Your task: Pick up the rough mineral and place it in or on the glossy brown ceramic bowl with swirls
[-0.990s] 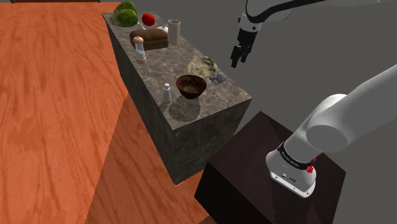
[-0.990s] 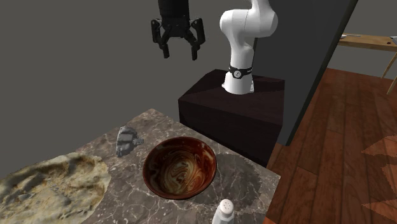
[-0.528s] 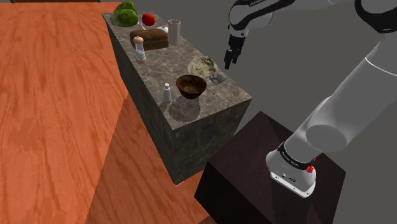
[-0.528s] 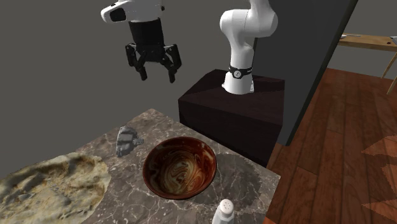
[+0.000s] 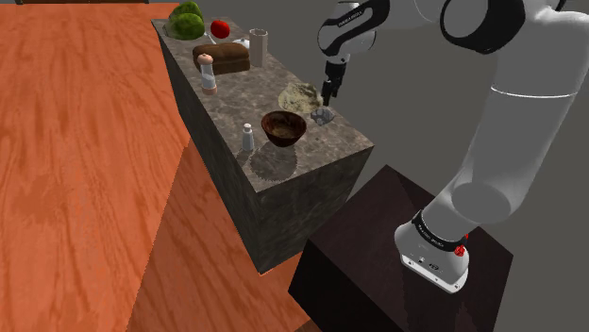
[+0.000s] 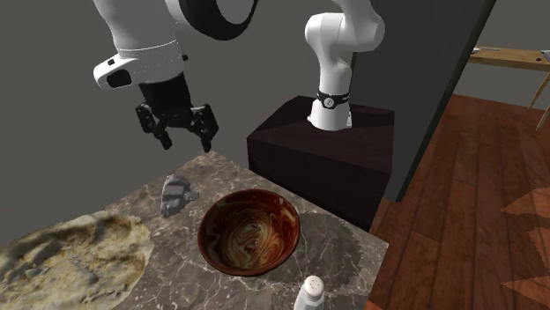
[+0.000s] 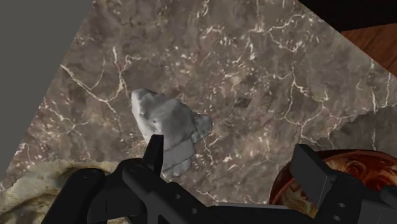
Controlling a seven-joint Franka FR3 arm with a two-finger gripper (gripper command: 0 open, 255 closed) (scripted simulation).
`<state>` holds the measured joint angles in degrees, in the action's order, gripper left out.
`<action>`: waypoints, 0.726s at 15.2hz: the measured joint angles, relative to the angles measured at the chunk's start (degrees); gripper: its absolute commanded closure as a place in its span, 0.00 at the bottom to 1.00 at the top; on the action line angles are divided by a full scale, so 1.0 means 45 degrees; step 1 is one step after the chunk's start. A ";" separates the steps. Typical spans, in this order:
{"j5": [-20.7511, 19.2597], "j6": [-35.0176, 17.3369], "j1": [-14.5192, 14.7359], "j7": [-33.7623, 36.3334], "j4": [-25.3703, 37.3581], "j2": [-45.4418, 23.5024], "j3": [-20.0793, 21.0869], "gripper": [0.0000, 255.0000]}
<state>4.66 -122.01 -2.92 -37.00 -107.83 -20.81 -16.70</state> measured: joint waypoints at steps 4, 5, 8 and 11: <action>0.0267 0.0187 -0.0416 -0.0783 0.2139 -0.2090 0.0256 0.00; 0.0337 0.0371 -0.0579 -0.0985 0.2960 -0.2766 0.0335 0.00; 0.0396 0.0275 -0.0763 -0.1253 0.3483 -0.3414 0.0410 0.00; 0.0447 -0.0087 -0.0796 -0.1310 0.3345 -0.3644 0.0452 0.00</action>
<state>6.67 -122.40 -6.51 -42.90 -92.78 -37.21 -14.66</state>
